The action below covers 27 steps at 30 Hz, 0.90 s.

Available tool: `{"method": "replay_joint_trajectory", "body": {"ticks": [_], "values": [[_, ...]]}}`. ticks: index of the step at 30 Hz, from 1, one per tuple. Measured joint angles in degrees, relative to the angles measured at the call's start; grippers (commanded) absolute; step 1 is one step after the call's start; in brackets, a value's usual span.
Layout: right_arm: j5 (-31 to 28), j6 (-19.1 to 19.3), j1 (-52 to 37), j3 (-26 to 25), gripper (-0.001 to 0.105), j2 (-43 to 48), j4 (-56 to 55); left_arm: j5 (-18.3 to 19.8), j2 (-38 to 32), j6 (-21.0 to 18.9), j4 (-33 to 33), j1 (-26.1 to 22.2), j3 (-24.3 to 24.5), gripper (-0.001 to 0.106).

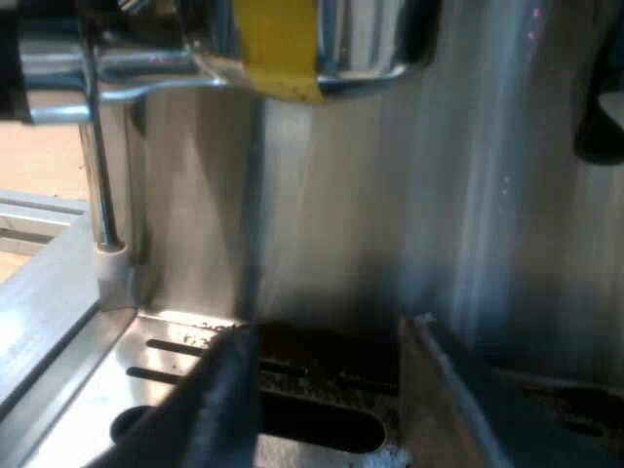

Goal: Put the handle in the coffee machine

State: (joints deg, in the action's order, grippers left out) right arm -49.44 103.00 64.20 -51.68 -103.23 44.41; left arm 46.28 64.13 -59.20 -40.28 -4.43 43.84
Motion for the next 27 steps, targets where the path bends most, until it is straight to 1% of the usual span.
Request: {"method": "replay_joint_trajectory", "body": {"ticks": [2, 3, 5, 6, 8, 9, 11, 13, 16, 18, 21, 23, 27], "values": [[0.0, 1.63, 0.0, 0.0, 0.033, -1.23, 2.33, 0.0, 0.0, 0.0, 0.0, -0.13, 0.0, 0.0], [0.0, 1.77, 0.0, 0.0, 0.035, -1.58, 2.68, 0.0, 0.0, 0.0, 0.0, -0.08, 0.0, 0.0], [0.18, 2.03, 0.0, 0.0, 0.043, -2.62, 5.11, 0.0, 0.0, 0.1, 0.0, -0.08, 0.0, 0.0], [0.34, 2.14, 0.0, 0.0, 0.045, -2.9, 5.6, 0.0, 0.0, 0.13, 0.0, -0.08, 0.0, 0.0], [0.32, 4.04, -0.15, -0.11, 0.043, -3.89, 6.79, 0.0, 0.0, 0.25, 0.09, -0.08, 0.0, 0.0], [0.32, 4.18, -0.2, -0.12, 0.042, -4.05, 7.18, 0.0, 0.0, 0.22, 0.09, -0.08, 0.0, 0.0], [0.36, 4.58, -0.69, -0.48, 0.036, -5.29, 9.22, 0.0, 0.0, 0.38, 0.09, -0.08, 0.0, 0.0], [-0.01, 4.78, -1.1, -1.12, 0.033, -5.99, 10.67, 0.0, 0.0, 0.36, 0.09, -0.08, 0.0, 0.0], [-0.94, 5.85, -2.05, -2.76, 0.034, -7.28, 12.24, 0.0, 0.0, 0.36, 0.09, -0.08, 0.0, 0.0], [-1.05, 5.88, -2.4, -3.76, 0.035, -8.22, 13.43, -0.12, 0.0, 0.36, 0.09, -0.08, 0.0, 0.0], [-1.18, 6.64, -2.98, -6.28, 0.035, -10.64, 15.37, -0.12, 0.0, 0.36, 0.09, -0.08, 0.0, 0.0], [-2.88, 7.46, -2.96, -8.63, 0.035, -12.25, 15.83, -0.12, 0.0, 0.36, 0.09, -0.08, 0.0, 0.0], [-3.9, 8.23, -3.11, -11.66, 0.035, -13.97, 16.01, -0.12, 0.0, 0.36, 0.09, -0.08, 0.0, 0.0]]}}
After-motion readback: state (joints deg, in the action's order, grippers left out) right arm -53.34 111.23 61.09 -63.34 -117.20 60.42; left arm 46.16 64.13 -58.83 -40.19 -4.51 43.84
